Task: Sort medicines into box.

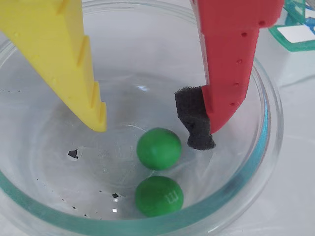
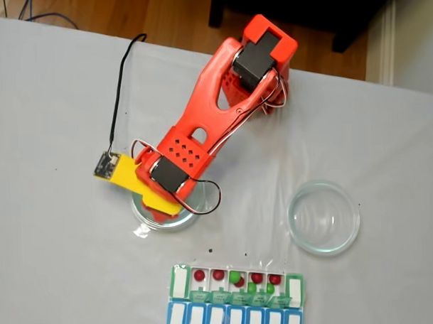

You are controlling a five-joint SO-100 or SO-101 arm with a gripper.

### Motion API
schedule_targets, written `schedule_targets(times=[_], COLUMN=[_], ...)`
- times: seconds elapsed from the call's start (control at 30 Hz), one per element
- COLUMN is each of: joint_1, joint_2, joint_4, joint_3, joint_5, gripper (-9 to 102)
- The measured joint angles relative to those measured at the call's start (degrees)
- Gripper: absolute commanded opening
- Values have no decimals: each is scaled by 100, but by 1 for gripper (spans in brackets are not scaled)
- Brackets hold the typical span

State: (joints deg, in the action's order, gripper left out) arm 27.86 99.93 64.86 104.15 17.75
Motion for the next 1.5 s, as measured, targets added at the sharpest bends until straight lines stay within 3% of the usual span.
schedule_targets(times=[0.17, 0.37, 1.0, 1.5], joint_1=[0, 0, 334, 387], joint_2=[141, 387, 1468, 1644], joint_4=[-18, -202, -1371, -1002], joint_3=[114, 264, 1485, 1696], joint_5=[721, 896, 237, -475], gripper=[23, 28, 27, 31])
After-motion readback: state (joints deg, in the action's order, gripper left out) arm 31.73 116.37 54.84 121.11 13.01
